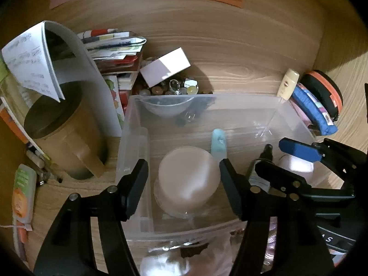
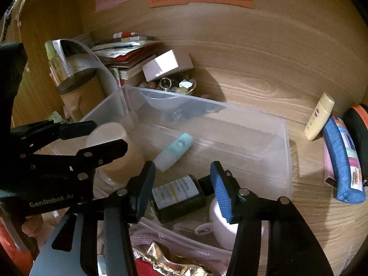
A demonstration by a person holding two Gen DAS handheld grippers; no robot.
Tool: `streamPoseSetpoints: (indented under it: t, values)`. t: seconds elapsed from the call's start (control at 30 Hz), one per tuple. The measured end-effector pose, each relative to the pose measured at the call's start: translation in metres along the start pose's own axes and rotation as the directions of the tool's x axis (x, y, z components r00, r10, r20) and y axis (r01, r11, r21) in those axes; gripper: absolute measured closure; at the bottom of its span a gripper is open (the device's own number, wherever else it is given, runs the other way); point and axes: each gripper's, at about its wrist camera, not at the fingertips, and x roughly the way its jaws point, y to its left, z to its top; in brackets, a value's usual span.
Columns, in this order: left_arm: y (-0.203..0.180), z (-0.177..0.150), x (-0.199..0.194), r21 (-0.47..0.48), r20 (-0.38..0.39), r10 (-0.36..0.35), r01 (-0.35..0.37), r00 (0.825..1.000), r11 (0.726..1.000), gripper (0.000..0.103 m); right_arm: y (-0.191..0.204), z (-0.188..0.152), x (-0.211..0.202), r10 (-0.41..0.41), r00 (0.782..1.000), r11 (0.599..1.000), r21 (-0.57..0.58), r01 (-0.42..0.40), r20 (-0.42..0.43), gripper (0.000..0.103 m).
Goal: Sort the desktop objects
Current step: 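Release the white container with the left gripper while the right gripper drops the light-blue tube into the box, then grasp the white lidded jar with the left gripper while the right gripper grasps the blue 'Max' packet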
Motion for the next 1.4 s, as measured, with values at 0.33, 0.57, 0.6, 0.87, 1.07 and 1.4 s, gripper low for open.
streamPoseSetpoints:
  t: [0.33,0.57,0.6,0.87,1.07,1.4]
  values:
    - [0.005,-0.002,-0.037,-0.017,0.088,0.031,-0.03,0.996,0.999,0.024,0.006,0.005,-0.027,-0.031,0.997,0.999,-0.018,0.032,0.073,0.032]
    - [0.006,-0.009,-0.056,-0.018,0.114,0.061,-0.06,0.992,0.998,0.013,0.009,0.001,-0.045,-0.044,0.995,0.999,-0.015,0.046,0.092,0.024]
    - [0.006,-0.011,-0.058,-0.017,0.116,0.066,-0.064,0.991,0.998,0.011,0.009,0.0,-0.048,-0.046,0.995,0.999,-0.014,0.048,0.093,0.023]
    - [0.002,-0.027,-0.081,-0.007,0.134,0.086,-0.086,0.987,0.996,0.01,0.009,-0.015,-0.072,-0.066,0.993,0.998,-0.013,0.067,0.102,0.021]
    - [-0.003,-0.042,-0.096,0.003,0.142,0.096,-0.098,0.985,0.995,0.009,0.005,-0.03,-0.091,-0.078,0.991,0.997,0.005,0.078,0.107,0.019]
    - [-0.005,-0.076,-0.114,0.004,0.126,0.106,-0.107,0.986,0.994,0.007,-0.005,-0.06,-0.113,-0.109,0.99,0.994,0.027,0.107,0.092,0.018]
